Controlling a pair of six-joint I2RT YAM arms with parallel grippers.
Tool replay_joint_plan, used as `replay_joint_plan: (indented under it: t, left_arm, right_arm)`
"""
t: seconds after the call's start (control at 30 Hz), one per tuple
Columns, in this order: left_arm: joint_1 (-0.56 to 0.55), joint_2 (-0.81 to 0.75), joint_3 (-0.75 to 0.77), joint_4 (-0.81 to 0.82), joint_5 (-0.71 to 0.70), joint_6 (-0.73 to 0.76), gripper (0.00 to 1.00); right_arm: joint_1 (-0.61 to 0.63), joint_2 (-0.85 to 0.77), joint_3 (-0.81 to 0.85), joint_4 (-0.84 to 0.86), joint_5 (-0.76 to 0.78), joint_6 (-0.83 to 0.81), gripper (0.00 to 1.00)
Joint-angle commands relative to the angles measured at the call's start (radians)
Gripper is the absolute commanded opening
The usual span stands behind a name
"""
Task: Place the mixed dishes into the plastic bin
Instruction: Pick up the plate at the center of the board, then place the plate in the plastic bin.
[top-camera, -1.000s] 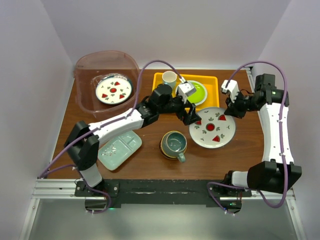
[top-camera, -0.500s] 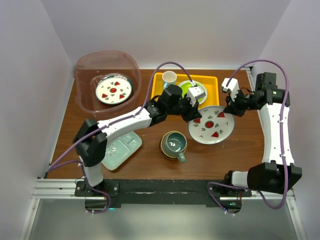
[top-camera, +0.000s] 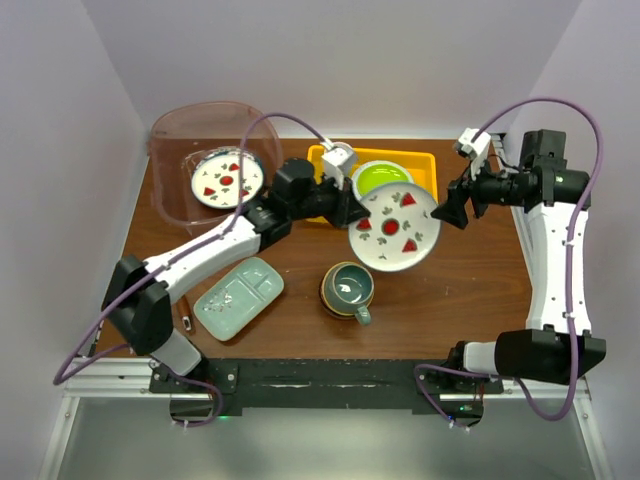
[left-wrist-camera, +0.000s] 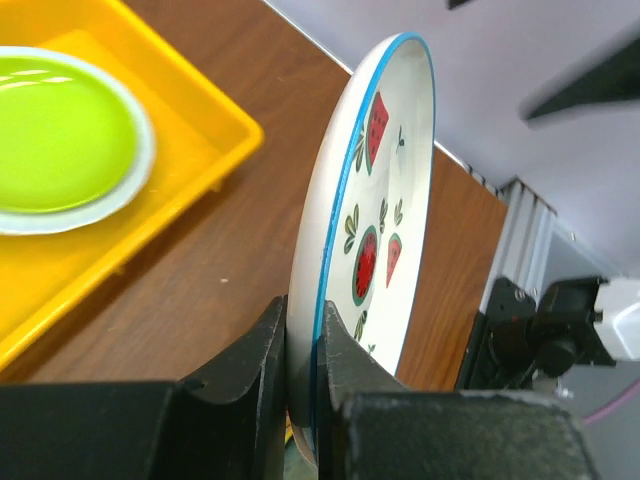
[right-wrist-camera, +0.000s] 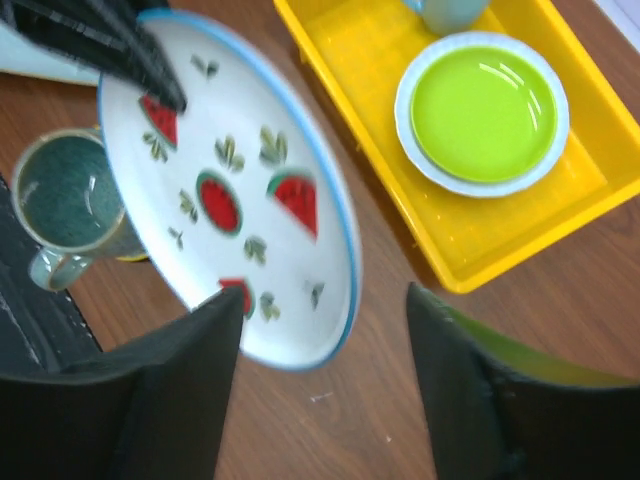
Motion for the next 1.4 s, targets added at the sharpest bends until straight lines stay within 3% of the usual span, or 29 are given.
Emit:
replay_joint_plan:
  t: [0.0, 0.07, 0.27, 0.73, 1.37]
  left_arm:
    - [0.088, -0.168, -0.028, 0.191, -0.026, -0.130, 0.00]
    - [0.110, -0.216, -0.054, 0.187, -0.035, -0.137, 0.00]
    - [0.202, -0.332, -0.119, 0.153, -0.049, -0.152, 0.00]
    - [0.396, -0.555, -0.214, 0.096, -0.149, -0.155, 0.00]
    - [0.620, -0.563, -0.214, 0.159, -0.134, -0.292, 0.00]
  right_arm:
    - [-0.002, 0.011, 0.064, 0.019, -0.098, 0.129, 0.83]
    - [-0.005, 0.011, 0.068, 0.041, -0.108, 0.169, 0.90]
    - [-0.039, 0.016, 0.050, 0.110, -0.156, 0.279, 0.96]
    - [-0.086, -0.009, -0.048, 0.222, -0.196, 0.390, 0.98]
    - [-0.088, -0.033, -0.129, 0.266, -0.185, 0.405, 0.98]
